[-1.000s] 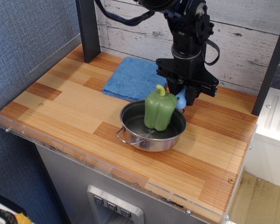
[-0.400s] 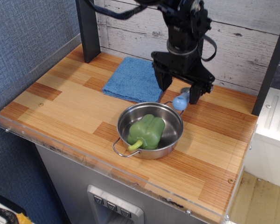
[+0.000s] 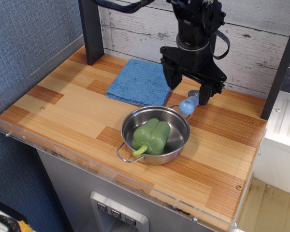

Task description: Pick up blue spoon and place on right side of towel

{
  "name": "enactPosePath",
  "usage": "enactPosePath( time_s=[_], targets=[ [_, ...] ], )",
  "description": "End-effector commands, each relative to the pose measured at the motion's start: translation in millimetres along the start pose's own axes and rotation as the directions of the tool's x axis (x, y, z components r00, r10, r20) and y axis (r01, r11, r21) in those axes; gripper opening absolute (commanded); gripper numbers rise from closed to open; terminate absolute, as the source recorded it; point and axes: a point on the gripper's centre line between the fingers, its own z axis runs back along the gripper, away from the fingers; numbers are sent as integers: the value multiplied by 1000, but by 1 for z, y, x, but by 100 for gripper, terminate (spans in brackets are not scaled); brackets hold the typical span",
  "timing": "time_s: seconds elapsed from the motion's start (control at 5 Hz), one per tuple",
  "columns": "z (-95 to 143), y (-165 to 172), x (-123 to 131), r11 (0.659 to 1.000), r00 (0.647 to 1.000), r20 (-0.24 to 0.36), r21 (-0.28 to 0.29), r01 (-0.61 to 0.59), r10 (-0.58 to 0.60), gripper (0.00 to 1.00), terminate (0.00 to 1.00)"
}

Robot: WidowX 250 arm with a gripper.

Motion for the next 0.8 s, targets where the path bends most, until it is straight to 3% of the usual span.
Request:
enactPosePath(
  time_s=[0.0,0.4,0.6],
  targets=[
    [60,45,2,996,997,-57,66,55,-52,100,0],
    [90,83,-22,999,983,-177,31,45,-39,100,0],
    [91,84,-24,999,982,-183,21,46,-41,100,0]
  ],
)
